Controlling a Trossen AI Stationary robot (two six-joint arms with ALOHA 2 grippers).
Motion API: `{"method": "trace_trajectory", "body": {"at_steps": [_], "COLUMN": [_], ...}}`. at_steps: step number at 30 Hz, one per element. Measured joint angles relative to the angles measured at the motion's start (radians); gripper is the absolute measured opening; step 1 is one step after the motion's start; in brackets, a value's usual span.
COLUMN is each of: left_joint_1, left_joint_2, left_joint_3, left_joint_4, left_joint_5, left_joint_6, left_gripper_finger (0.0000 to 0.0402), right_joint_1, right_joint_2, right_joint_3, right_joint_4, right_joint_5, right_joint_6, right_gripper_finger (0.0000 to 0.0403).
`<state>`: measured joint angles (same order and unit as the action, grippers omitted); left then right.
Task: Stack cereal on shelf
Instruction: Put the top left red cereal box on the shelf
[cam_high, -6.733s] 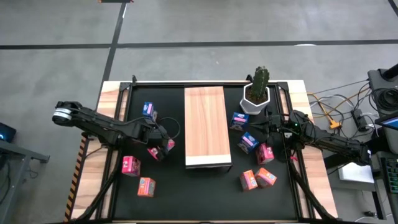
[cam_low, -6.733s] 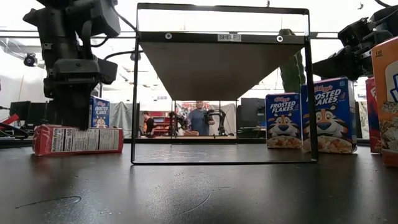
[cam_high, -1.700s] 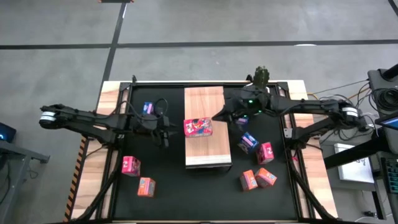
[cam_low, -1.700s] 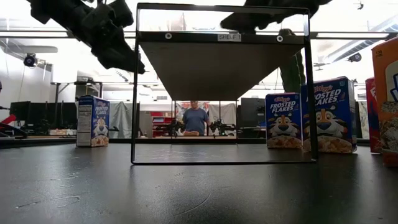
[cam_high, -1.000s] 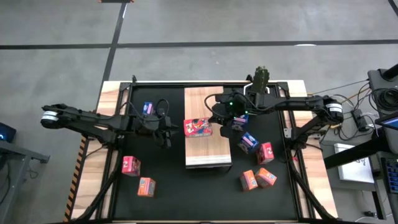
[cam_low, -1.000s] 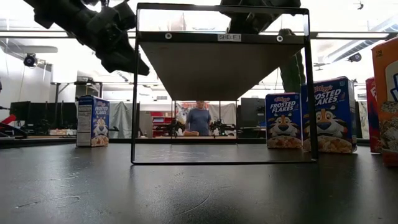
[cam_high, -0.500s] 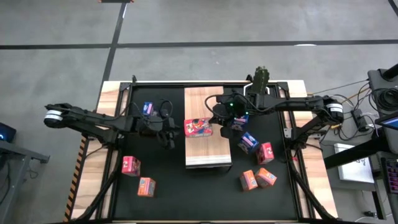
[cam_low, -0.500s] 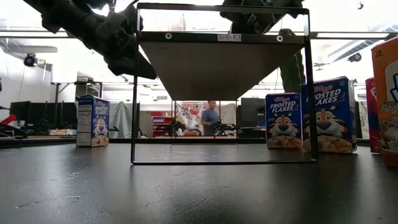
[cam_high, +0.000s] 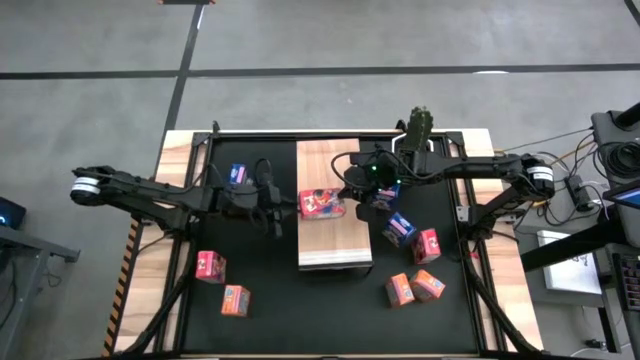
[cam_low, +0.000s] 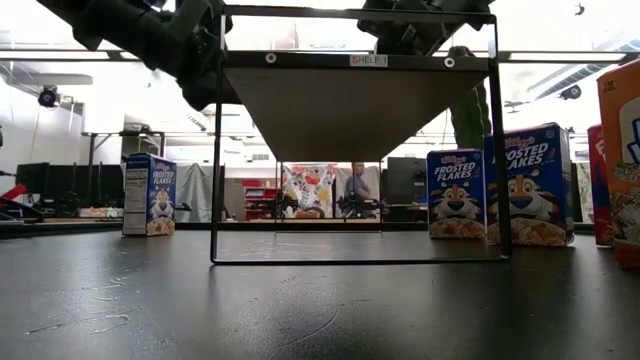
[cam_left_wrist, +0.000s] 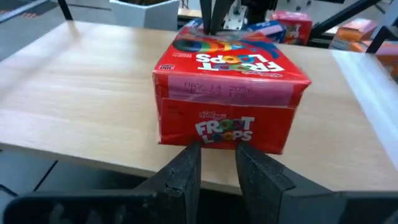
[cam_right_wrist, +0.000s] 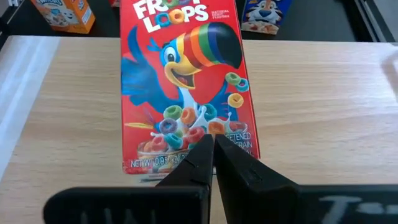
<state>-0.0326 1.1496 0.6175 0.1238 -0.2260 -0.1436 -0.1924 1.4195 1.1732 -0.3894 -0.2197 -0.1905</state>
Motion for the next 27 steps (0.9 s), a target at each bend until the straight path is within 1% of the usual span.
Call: {"method": "trace_trajectory", "body": {"at_steps": [4,8,11,16,19,25,27], "left_joint_1": [0.000,0.000,0.000,0.001,0.001,0.001,0.001], "left_joint_2": [-0.002,-0.004,-0.004,0.000,0.021,0.110,0.129], "left_joint_3": [-0.001,0.000,0.002,0.002,0.002,0.003,0.003], "left_joint_4": [0.046,0.162,0.235,0.296,0.340,0.497,0.508], "left_joint_5": [-0.007,-0.054,-0.056,-0.058,-0.058,-0.058,-0.058], "left_joint_6": [0.001,0.001,0.007,0.022,0.031,0.057,0.062], "left_gripper_finger": [0.0084,0.0084,0.0084,0.0084,0.0084,0.0084,0.0084], "right_joint_1": [0.000,-0.001,0.000,0.001,0.001,0.001,0.001], "right_joint_2": [-0.008,-0.017,-0.017,-0.011,-0.011,-0.009,-0.009], "right_joint_3": [-0.002,-0.002,-0.002,-0.002,-0.002,-0.002,-0.002], "right_joint_4": [0.014,0.020,0.028,0.036,0.037,0.061,0.064], "right_joint_5": [0.013,0.022,0.018,0.010,0.010,0.013,0.012], "right_joint_6": [0.000,0.000,0.007,0.008,0.008,0.007,0.008], "right_gripper_finger": [0.0009,0.0009,0.0009,0.0009,0.0009,0.0009,0.0009]}}
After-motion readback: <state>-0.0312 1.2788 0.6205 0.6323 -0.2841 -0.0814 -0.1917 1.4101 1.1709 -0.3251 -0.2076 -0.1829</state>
